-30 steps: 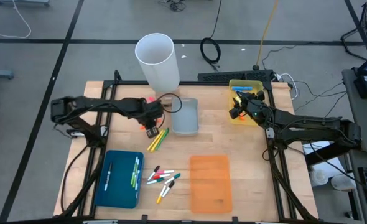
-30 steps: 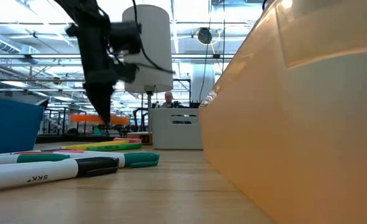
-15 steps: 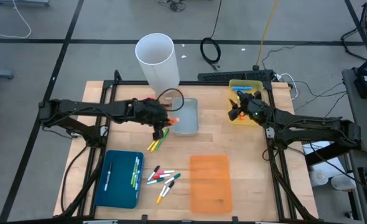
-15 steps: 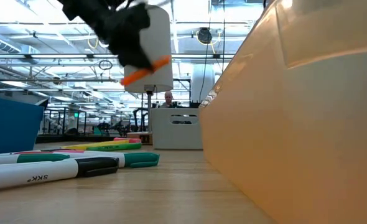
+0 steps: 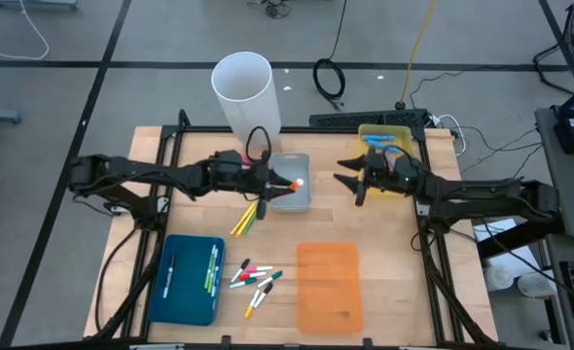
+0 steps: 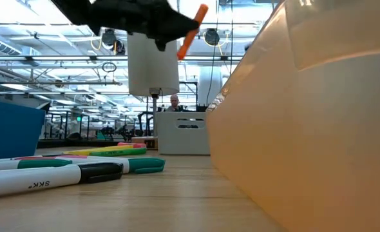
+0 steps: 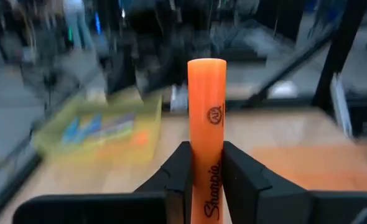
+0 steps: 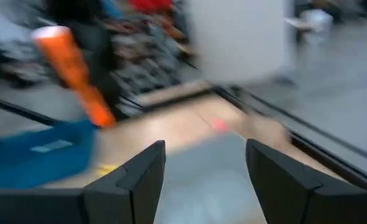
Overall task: Pick & Place Markers
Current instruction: Put the large orange highlighter pen in the yellow bin
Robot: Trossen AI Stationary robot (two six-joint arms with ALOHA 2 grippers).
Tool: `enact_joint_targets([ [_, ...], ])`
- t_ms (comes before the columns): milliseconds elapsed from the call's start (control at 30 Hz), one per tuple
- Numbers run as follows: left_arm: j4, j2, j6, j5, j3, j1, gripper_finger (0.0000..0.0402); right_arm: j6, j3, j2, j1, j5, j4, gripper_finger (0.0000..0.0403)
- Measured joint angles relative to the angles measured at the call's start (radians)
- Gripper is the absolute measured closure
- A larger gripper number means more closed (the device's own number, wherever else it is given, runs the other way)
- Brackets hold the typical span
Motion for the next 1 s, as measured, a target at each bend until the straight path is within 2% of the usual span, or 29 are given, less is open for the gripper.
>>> enact_joint_targets([
  [133, 0.132, 0.08, -0.016, 0.03, 0.001, -0.001, 0.0339, -0.001, -0.03, 0.104, 0.053, -0.087, 0.318, 0.019],
  [267, 0.196, 0.129, -0.018, 0.03, 0.002, 0.011, 0.0339, -0.009, -0.023, 0.2, 0.112, -0.092, 0.471, 0.0191],
  [500, 0.244, 0.194, -0.053, 0.119, 0.041, 0.027, 0.0339, -0.032, 0.078, 0.363, 0.163, -0.087, 0.487, 0.0192],
  [633, 0.222, 0.205, -0.063, 0.126, 0.059, 0.027, 0.0339, -0.051, 0.137, 0.42, 0.177, -0.104, 0.49, 0.0193],
  [767, 0.197, 0.205, -0.053, 0.126, 0.061, 0.026, 0.0339, -0.061, 0.176, 0.444, 0.186, -0.159, 0.486, 0.0195],
  [1000, 0.184, 0.205, -0.051, 0.126, 0.061, 0.025, 0.0339, -0.068, 0.192, 0.446, 0.192, -0.163, 0.487, 0.0222],
])
